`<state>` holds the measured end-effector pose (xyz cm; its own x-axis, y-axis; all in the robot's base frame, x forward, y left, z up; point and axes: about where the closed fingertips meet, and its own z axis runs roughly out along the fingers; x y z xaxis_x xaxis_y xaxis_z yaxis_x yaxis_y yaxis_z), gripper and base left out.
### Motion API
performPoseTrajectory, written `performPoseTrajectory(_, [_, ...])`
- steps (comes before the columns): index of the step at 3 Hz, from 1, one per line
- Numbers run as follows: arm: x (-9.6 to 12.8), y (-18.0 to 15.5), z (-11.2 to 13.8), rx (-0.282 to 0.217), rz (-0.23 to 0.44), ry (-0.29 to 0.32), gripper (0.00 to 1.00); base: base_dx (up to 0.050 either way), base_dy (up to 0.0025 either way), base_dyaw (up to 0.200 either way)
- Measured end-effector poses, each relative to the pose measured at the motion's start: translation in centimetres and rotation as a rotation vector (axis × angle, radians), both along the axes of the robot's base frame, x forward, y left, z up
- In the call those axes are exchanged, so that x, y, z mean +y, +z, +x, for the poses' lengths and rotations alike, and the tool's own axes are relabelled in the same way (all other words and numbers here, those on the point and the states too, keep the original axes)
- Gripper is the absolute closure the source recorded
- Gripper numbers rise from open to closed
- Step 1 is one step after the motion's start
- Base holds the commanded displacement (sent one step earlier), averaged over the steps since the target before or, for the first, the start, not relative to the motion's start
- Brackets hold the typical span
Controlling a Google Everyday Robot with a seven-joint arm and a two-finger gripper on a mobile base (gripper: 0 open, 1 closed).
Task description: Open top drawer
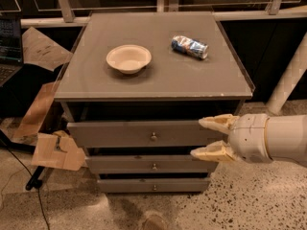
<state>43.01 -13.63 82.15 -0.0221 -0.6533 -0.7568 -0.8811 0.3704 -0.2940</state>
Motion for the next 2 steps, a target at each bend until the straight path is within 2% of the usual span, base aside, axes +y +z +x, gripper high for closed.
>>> performPoseTrajectory(1, [0.00, 0.00, 0.00, 0.000, 0.000, 0.000, 0.64, 0.000, 0.00000, 0.000])
performPoseTrajectory(2, [0.01, -0.09, 0.06, -0.005, 0.001, -0.006, 0.96, 0.000, 0.00000, 0.000])
